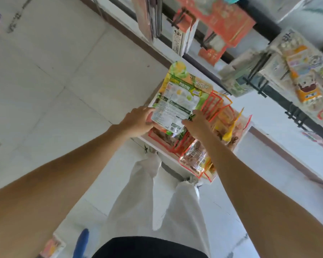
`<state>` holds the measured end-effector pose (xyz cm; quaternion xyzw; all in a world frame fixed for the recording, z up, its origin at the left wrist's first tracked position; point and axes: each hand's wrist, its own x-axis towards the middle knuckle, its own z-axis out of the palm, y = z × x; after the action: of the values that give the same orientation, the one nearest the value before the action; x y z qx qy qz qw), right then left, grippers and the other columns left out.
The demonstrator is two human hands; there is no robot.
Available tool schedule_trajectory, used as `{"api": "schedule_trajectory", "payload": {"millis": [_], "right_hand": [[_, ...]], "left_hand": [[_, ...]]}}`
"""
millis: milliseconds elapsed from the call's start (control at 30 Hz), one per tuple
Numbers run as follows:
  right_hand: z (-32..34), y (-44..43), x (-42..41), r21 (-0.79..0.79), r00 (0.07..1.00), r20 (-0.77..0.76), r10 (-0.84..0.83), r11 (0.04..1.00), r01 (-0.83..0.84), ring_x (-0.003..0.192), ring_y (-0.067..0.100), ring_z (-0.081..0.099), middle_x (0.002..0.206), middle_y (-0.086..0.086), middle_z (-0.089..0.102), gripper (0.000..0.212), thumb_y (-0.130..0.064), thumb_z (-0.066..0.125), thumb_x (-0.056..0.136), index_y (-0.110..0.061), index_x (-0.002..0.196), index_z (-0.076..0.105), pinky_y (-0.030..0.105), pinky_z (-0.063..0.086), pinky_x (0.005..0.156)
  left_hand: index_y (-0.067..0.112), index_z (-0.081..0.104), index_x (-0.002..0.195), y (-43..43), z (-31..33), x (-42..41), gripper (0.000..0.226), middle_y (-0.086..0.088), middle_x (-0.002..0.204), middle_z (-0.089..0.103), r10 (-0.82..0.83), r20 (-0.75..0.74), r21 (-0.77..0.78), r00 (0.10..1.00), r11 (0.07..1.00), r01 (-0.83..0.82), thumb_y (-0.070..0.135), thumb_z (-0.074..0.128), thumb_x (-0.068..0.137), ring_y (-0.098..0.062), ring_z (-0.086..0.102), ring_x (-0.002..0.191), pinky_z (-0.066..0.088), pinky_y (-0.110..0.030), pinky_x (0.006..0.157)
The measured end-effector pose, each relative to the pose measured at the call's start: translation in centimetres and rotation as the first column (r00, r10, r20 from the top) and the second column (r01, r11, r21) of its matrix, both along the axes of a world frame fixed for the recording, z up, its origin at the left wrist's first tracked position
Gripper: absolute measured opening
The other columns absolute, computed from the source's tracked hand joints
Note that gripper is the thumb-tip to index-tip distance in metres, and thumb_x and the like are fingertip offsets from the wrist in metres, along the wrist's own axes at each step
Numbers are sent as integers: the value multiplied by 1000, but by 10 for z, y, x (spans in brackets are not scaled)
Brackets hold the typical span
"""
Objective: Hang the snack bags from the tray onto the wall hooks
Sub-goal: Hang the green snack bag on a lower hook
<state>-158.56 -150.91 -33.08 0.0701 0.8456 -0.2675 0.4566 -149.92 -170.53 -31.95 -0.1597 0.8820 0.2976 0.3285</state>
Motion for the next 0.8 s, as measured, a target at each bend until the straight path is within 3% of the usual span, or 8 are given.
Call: {"api": "schedule_trajectory", "payload": {"millis": [133, 267, 333, 433, 500, 567, 633, 800], "right_hand": [[-29, -9, 12, 49, 951, -171, -259, 962, 270, 80, 24, 58, 119, 9, 58, 57, -20, 59, 90, -17, 143, 38, 29, 41, 60], [-41, -15, 12, 11, 883, -137, -448, 891, 454, 66, 22, 56, 90, 8, 64, 52, -21, 64, 89, -12, 135, 41, 30, 42, 56], [-41, -15, 12, 7, 871, -96, -482, 874, 485, 68, 22, 55, 90, 4, 61, 56, -30, 69, 89, -10, 134, 43, 34, 46, 54], [-39, -13, 16, -52, 840, 29, -541, 839, 542, 73, 21, 58, 86, 1, 61, 58, -28, 73, 87, -10, 137, 47, 50, 61, 75], [-35, -11, 20, -76, 841, 29, -541, 837, 541, 79, 25, 66, 93, 4, 68, 44, -23, 73, 88, -13, 127, 55, 53, 60, 80], [-31, -9, 21, -91, 857, -17, -514, 855, 511, 84, 28, 69, 99, 7, 69, 28, -21, 69, 91, -14, 116, 58, 50, 61, 78], [-25, -11, 21, -117, 877, -58, -477, 875, 469, 70, 23, 64, 91, 7, 65, 21, -19, 65, 94, -11, 111, 56, 43, 61, 68], [-6, -16, 23, -174, 900, -114, -420, 901, 398, 55, 13, 51, 75, -1, 57, 10, -9, 57, 97, -14, 103, 52, 17, 36, 38]], "left_hand": [[15, 36, 150, -3, -20, -6, 61, -9, 143, 48, -14, -3, 70, 1000, 997, 14, 19, 59, 94, -24, 56, 116, 48, -40, 98], [16, 38, 149, -11, -30, -17, 58, -11, 141, 49, -7, -73, 66, 997, 998, 12, 14, 57, 95, -22, 65, 96, 57, -35, 82], [17, 40, 148, -13, -30, -19, 57, -10, 145, 45, -18, -81, 64, 997, 998, 24, 14, 58, 95, -23, 66, 95, 56, -31, 78], [18, 39, 148, -15, -30, -18, 56, -9, 145, 44, -52, -51, 73, 997, 996, 55, 16, 58, 95, -24, 62, 103, 48, -27, 79], [19, 36, 150, -16, -30, -19, 59, -8, 142, 47, -72, -23, 92, 997, 993, 74, 17, 58, 96, -23, 61, 104, 47, -28, 81], [20, 34, 151, -15, -28, -21, 61, -7, 144, 48, -91, 12, 115, 996, 989, 89, 18, 57, 96, -25, 61, 110, 49, -32, 85], [19, 33, 151, -15, -27, -22, 60, -7, 145, 48, -94, 42, 148, 995, 985, 87, 17, 56, 96, -27, 62, 112, 51, -36, 87], [19, 39, 148, -9, -9, -30, 53, -4, 131, 61, -86, 5, 240, 996, 967, 83, 15, 53, 98, -26, 68, 102, 55, -45, 88]]}}
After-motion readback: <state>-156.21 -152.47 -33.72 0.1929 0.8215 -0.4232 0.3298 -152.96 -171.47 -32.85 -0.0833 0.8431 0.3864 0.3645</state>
